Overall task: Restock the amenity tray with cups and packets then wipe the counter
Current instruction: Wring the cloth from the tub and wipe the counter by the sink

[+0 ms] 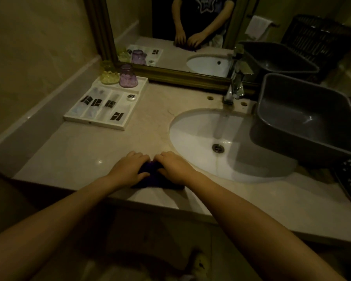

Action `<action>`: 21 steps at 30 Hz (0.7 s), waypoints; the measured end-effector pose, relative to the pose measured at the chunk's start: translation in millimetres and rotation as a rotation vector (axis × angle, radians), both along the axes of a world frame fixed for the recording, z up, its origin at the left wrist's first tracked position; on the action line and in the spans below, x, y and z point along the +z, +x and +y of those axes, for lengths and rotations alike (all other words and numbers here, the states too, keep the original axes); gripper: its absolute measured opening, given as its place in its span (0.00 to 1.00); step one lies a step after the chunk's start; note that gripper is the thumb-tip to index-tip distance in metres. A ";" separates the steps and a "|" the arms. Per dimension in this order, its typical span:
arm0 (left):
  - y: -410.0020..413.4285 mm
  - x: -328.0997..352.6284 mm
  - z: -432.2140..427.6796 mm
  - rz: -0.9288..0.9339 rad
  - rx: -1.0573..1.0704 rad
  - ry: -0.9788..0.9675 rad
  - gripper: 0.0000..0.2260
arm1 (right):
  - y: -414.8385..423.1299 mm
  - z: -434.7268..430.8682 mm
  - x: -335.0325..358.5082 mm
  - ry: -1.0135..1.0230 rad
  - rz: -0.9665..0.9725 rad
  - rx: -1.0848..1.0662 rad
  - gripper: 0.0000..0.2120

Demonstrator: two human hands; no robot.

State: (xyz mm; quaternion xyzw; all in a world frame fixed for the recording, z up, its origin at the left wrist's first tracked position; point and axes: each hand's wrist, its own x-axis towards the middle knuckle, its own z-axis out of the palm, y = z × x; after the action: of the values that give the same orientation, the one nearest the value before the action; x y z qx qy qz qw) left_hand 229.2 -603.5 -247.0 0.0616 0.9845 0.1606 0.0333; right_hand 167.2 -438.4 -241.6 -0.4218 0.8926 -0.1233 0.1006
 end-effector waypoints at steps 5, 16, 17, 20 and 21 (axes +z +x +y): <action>-37.1 47.1 46.3 0.069 -0.050 0.065 0.08 | -27.0 51.3 44.9 -0.094 0.032 -0.092 0.11; -174.3 149.7 251.3 0.309 -0.291 0.090 0.11 | -109.1 266.2 142.6 -0.306 0.177 -0.482 0.10; -187.2 153.8 271.4 0.323 -0.299 0.101 0.11 | -116.9 285.7 146.3 -0.317 0.184 -0.524 0.11; -224.8 155.8 327.1 0.345 -0.337 0.109 0.13 | -140.6 337.7 146.7 -0.307 0.207 -0.642 0.11; -236.3 152.9 344.2 0.342 -0.352 0.104 0.13 | -147.7 352.3 143.8 -0.297 0.207 -0.678 0.11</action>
State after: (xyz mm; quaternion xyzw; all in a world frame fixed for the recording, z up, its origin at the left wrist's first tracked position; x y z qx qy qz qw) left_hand -7.1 -259.3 -94.2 0.2602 0.9404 0.1898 -0.1094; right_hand 19.6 -86.2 -97.8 -0.1230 0.9593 -0.2342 -0.0989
